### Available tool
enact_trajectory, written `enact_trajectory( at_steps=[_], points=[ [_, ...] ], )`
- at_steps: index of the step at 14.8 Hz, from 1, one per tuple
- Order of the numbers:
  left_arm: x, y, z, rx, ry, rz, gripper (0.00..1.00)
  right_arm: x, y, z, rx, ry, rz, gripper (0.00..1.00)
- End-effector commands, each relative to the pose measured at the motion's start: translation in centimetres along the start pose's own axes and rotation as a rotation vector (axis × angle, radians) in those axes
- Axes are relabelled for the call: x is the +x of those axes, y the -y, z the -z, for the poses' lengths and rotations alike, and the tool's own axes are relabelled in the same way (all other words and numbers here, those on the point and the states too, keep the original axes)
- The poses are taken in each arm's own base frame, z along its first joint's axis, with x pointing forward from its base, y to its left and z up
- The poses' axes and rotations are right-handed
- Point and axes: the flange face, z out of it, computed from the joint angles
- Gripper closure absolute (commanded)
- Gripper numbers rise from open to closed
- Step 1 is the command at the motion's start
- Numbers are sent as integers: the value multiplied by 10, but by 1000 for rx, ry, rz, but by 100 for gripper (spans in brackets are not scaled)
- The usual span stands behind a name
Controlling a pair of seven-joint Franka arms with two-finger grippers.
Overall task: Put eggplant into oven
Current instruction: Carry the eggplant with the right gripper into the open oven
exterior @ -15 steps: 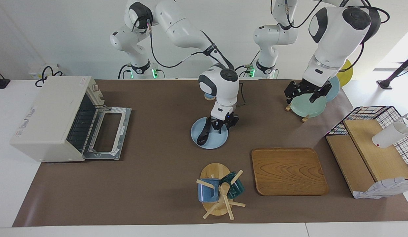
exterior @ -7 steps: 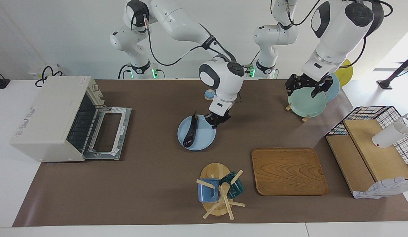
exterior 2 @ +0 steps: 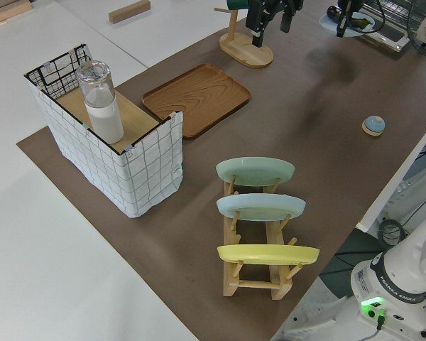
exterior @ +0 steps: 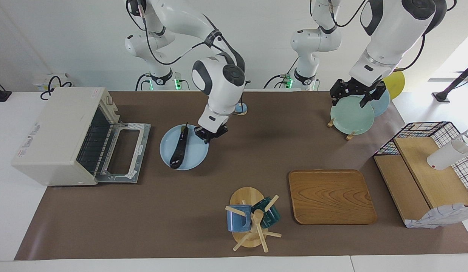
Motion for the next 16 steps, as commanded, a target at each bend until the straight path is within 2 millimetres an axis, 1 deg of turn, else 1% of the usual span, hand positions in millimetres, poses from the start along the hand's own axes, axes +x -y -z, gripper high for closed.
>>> enact_trajectory(
  at_steps=[1, 2, 4, 5, 6, 7, 8, 9, 10, 12, 14, 16],
  points=[
    [-2, 11, 6, -27, -3, 68, 0, -51, -59, -10, 8, 35, 13, 100],
    [-2, 11, 6, -26, -6, 68, 0, -56, -85, -19, 5, 45, 6, 100],
    [-3, 11, 6, -24, -5, 59, 0, -57, -133, -33, -4, 66, 2, 100],
    [-3, 11, 6, -24, -5, 59, 0, -58, -163, -41, 7, 84, 13, 100],
    [-3, 10, 6, -23, -5, 56, 0, -63, -184, -41, 16, 85, 22, 100],
    [-2, 10, 6, -23, -7, 55, 0, -74, -192, -52, 25, 97, 29, 100],
    [-2, 9, 6, -22, -6, 53, 0, -82, -206, -58, 34, 87, 14, 100],
    [-2, 9, 5, -22, -5, 55, 0, -91, -212, -69, 44, 74, 18, 100],
    [-2, 9, 4, -22, -3, 55, 0, -99, -217, -76, 51, 51, 29, 100],
    [-3, 9, 5, -22, -5, 53, 0, -107, -246, -90, 64, 60, 38, 100],
    [-5, 7, 7, -21, -8, 50, 0, -114, -268, -97, 74, 69, 72, 100],
    [-7, 7, 8, -21, -5, 53, 0, -119, -283, -104, 80, 63, 86, 100]
  ],
)
